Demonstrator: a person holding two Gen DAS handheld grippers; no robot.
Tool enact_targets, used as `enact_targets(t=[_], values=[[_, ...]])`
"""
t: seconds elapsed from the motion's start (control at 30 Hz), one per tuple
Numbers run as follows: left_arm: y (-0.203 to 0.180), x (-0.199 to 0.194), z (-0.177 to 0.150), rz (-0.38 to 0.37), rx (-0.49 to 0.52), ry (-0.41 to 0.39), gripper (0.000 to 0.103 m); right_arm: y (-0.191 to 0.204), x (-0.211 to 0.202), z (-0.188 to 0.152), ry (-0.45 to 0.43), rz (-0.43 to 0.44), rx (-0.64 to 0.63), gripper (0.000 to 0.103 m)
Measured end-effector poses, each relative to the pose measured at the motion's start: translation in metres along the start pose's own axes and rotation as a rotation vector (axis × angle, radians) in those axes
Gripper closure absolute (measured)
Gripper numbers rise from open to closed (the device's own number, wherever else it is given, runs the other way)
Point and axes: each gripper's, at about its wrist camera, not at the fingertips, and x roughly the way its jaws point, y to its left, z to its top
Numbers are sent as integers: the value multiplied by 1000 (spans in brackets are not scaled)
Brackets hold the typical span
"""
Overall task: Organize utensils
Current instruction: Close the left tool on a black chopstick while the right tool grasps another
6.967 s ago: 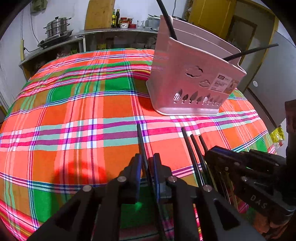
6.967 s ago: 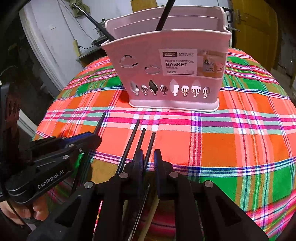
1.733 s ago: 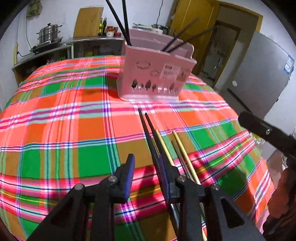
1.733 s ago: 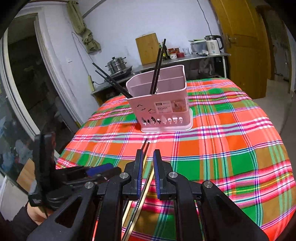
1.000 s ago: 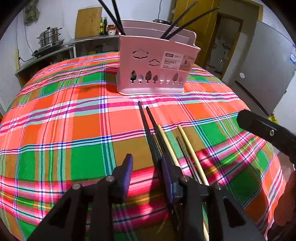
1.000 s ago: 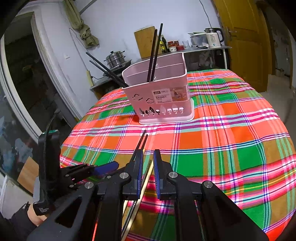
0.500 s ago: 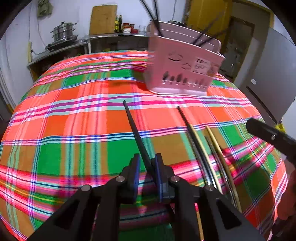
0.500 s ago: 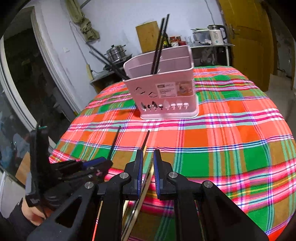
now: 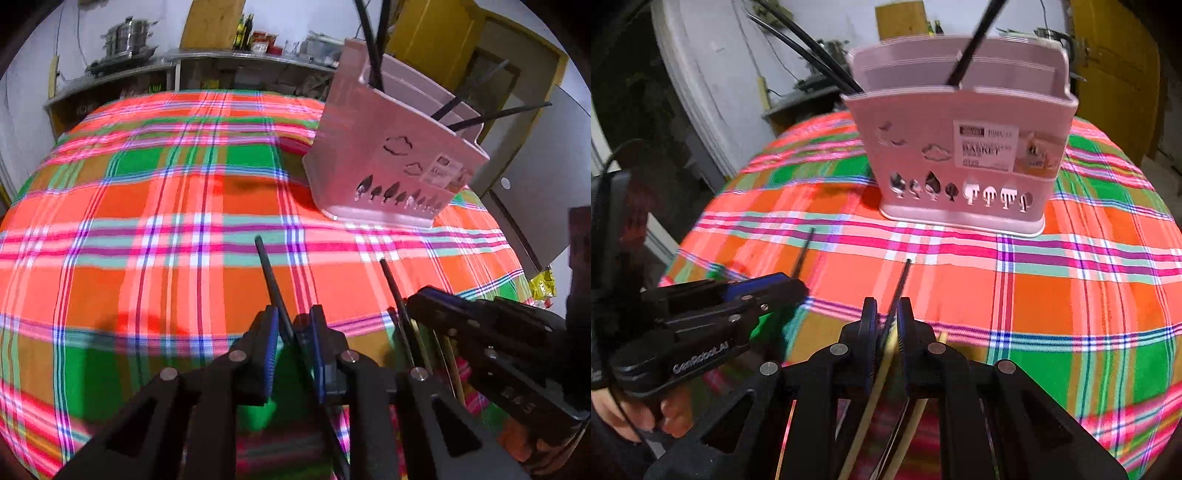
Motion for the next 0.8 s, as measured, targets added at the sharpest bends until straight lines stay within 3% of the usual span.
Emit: enact_targets(t=[0.3,0.4,0.8], values=[[-9,0,-2,47,66,-11,85,4,10,3,19,-36,-30,92],[-10,1,-1,73,82,-13,91,6,12,4,20,-48,-44,94],[-8,-10,3,37,70,-21,95,-1,-13,12,-38,10,-11,97]])
